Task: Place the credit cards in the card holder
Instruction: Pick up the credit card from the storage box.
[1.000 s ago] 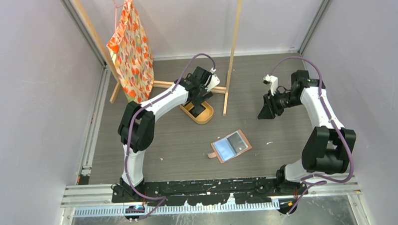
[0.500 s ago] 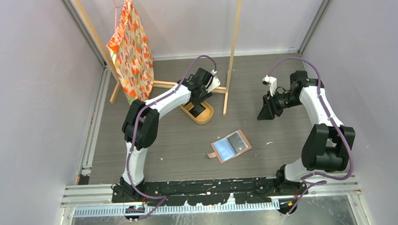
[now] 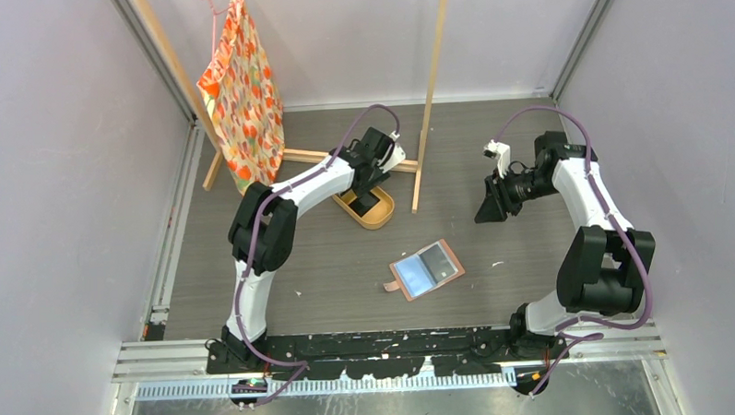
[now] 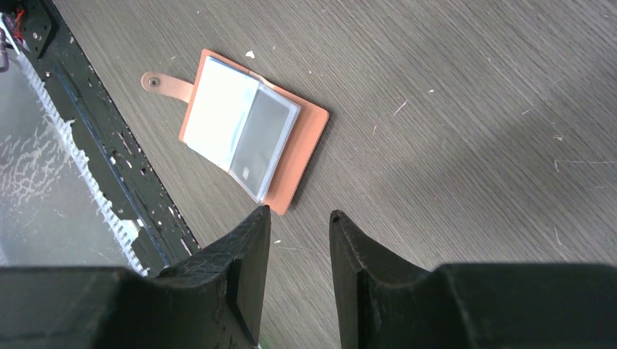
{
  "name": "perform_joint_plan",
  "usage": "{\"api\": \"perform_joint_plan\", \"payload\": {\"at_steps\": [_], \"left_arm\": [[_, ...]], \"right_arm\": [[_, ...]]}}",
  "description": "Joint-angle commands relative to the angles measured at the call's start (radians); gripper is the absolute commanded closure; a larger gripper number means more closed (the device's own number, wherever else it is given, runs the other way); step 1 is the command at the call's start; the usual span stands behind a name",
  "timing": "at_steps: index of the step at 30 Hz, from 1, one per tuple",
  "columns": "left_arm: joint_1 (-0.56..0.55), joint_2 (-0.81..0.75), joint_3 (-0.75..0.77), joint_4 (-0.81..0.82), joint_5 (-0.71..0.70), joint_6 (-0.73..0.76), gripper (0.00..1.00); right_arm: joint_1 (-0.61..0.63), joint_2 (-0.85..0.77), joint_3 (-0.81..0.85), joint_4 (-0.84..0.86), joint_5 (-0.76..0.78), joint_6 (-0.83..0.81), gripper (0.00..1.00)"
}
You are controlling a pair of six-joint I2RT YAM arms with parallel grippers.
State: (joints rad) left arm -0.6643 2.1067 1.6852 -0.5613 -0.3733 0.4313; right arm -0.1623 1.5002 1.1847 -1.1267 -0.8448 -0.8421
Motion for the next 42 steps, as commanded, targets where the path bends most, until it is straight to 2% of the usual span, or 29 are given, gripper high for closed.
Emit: {"api": "perform_joint_plan", "payload": {"at_steps": [1,14,35,38,42], "left_arm": [[0.006,-0.001,0.029,0.007,-0.031,0.015,0.42],[0.012,-0.052,-0.025,0.081,-0.068,0.018,0.59],[0.012,-0.092,-0.056,0.128,-0.092,0.024,0.68],[0.012,-0.090,-0.054,0.122,-0.082,0.020,0.65],[0.012,-0.075,-0.031,0.073,-0.034,0.015,0.43]], "right_arm": [[-0.003,0.006,0.004,-0.014,-0.031,-0.026,0.59],[-0.003,0.008,0.007,-0.025,-0.037,-0.037,0.60],[-0.003,0.010,0.008,-0.032,-0.048,-0.041,0.59],[-0.003,0.009,0.009,-0.034,-0.049,-0.043,0.59],[-0.003,0.009,0.009,-0.035,-0.048,-0.043,0.59]]}}
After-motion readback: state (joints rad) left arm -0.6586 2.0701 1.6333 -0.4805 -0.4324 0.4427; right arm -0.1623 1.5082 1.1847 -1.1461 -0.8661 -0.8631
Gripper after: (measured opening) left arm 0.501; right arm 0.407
